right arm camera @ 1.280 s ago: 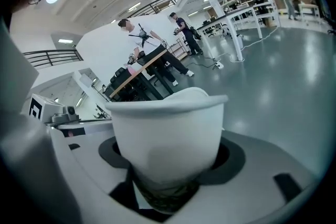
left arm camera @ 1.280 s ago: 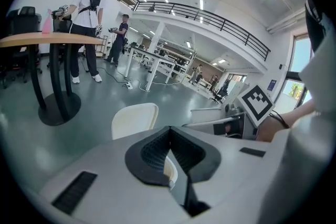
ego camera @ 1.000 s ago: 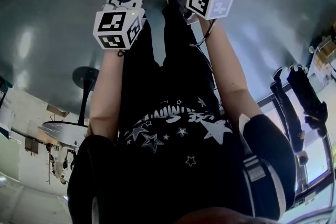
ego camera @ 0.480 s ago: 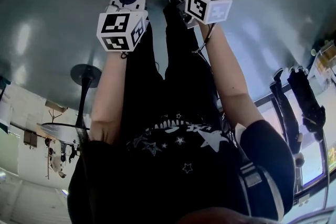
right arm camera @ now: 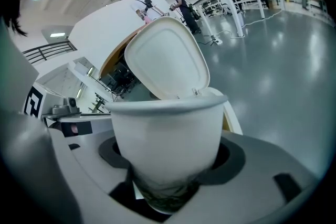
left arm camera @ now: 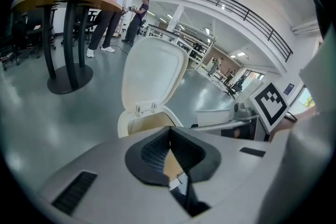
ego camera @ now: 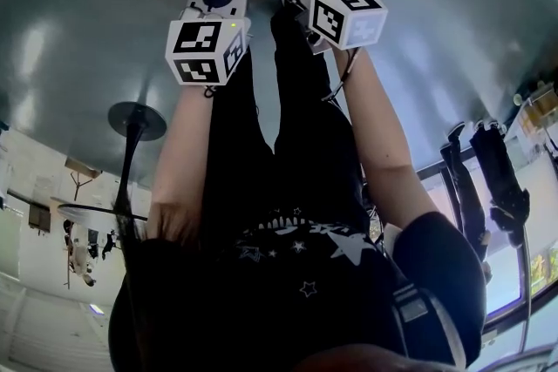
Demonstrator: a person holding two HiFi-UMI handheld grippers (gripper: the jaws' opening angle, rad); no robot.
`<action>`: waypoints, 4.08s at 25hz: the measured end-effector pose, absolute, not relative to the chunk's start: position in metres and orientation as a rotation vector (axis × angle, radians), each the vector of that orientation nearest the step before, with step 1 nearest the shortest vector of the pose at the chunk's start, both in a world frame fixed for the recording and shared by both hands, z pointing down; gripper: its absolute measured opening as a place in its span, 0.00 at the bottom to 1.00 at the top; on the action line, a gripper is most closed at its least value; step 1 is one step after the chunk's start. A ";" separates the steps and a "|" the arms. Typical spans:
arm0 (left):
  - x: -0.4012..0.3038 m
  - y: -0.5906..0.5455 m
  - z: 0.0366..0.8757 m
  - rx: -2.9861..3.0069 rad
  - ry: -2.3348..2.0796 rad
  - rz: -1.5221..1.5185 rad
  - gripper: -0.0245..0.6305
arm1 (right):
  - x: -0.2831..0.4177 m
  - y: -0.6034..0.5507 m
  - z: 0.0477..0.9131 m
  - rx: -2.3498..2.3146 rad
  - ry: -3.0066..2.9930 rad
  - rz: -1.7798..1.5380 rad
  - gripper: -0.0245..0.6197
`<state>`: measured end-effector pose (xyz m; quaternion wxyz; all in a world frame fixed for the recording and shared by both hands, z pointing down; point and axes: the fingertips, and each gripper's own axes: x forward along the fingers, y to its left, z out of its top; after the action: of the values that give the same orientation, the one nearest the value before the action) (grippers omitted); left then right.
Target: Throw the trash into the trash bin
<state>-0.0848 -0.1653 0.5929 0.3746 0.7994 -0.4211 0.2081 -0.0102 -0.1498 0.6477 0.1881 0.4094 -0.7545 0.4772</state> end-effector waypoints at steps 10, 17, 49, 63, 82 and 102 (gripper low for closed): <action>-0.076 -0.169 0.630 1.977 -1.102 0.566 0.05 | -0.003 -0.157 0.675 1.093 -2.125 1.355 0.55; -0.066 -0.162 0.651 1.942 -1.083 0.605 0.05 | -0.002 -0.158 0.689 1.056 -2.119 1.315 0.55; -0.067 -0.151 0.688 1.871 -1.058 0.740 0.05 | -0.002 -0.143 0.723 0.991 -1.900 1.337 0.65; -0.068 -0.159 0.665 1.921 -1.045 0.742 0.05 | 0.008 -0.163 0.692 1.083 -1.926 1.356 0.65; -0.063 -0.157 0.639 1.963 -1.035 0.708 0.05 | 0.018 -0.182 0.659 1.213 -1.937 1.234 0.32; -0.057 -0.177 0.566 2.029 -1.136 0.661 0.05 | 0.033 -0.190 0.586 1.273 -2.005 1.241 0.05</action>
<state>-0.0568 -0.1766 0.5663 0.3542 0.7848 -0.4396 0.2558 0.0327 -0.1902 0.5858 0.2287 0.4625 -0.7284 0.4508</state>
